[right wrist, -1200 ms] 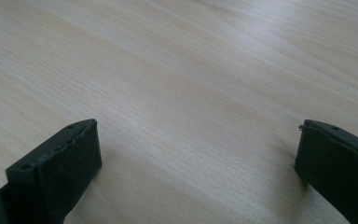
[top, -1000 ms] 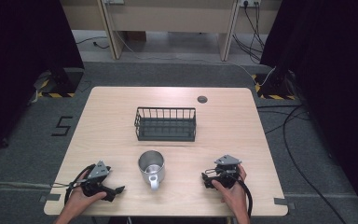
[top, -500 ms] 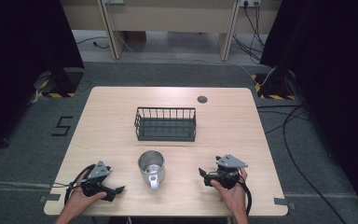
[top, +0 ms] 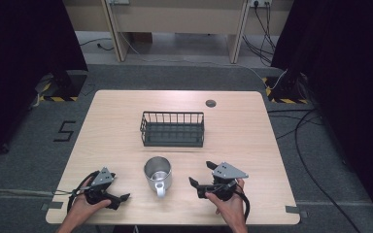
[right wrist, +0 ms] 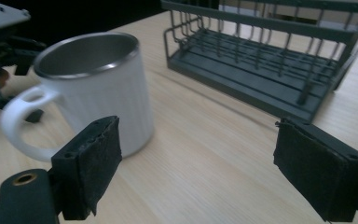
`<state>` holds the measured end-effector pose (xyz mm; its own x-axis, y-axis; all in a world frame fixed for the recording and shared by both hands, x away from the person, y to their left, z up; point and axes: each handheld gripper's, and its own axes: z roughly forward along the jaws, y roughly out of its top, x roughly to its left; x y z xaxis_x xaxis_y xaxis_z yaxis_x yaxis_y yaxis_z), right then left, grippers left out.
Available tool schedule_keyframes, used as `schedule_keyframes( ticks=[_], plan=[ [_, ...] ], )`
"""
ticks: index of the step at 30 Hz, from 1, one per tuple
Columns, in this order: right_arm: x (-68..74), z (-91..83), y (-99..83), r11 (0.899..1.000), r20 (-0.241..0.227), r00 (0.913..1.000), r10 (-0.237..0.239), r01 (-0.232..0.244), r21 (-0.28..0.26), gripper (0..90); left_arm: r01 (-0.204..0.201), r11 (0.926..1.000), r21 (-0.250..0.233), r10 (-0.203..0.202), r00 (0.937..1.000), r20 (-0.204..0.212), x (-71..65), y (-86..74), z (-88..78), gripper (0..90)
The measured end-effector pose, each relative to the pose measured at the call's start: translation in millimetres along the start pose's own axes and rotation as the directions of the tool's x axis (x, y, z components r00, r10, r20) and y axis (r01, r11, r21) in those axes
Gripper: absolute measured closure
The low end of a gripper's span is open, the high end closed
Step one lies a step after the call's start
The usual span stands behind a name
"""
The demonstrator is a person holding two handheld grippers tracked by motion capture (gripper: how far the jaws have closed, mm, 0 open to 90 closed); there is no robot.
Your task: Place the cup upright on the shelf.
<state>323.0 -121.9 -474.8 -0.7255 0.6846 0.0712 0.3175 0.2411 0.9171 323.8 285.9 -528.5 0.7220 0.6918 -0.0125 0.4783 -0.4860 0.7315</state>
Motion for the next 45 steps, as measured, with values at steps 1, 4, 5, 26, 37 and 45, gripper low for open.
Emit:
schedule_keyframes(
  ticks=[1, 4, 5, 26, 37, 45],
  plan=[
    [4.4, 0.4, 2.1, 1.000, -0.004, 1.0000, -0.003, 0.003, -0.007, 15.1, 0.000, 1.0000, 0.000, 0.000, 1.0000, 0.000, 0.0, 0.0, 0.0, 0.0],
    [13.4, 1.4, 6.4, 1.000, -0.019, 0.9997, -0.015, 0.015, -0.013, 15.1, 0.000, 1.0000, 0.000, 0.000, 1.0000, 0.000, 0.0, 0.0, 0.0, 0.0],
    [22.2, 3.0, 10.6, 1.000, -0.030, 0.9992, -0.028, 0.027, -0.012, 15.1, 0.000, 1.0000, 0.000, 0.000, 1.0000, 0.000, -0.1, 0.0, 0.0, 0.0],
    [76.8, 40.4, 24.4, 0.999, -0.025, 0.9985, -0.048, 0.048, -0.010, 15.0, 0.000, 1.0000, -0.002, 0.000, 1.0000, 0.000, -0.1, 0.0, 0.1, 0.0],
    [87.0, 46.6, 26.2, 0.998, 0.013, 0.9985, -0.053, 0.054, -0.019, 15.0, 0.000, 1.0000, -0.001, 0.000, 1.0000, 0.000, -0.1, 0.0, 0.0, 0.0],
    [90.1, 56.2, 26.3, 0.999, 0.017, 0.9991, -0.038, 0.038, -0.021, 15.0, 0.000, 1.0000, -0.001, 0.000, 1.0000, 0.000, -0.1, 0.0, 0.0, 0.0]
  ],
)
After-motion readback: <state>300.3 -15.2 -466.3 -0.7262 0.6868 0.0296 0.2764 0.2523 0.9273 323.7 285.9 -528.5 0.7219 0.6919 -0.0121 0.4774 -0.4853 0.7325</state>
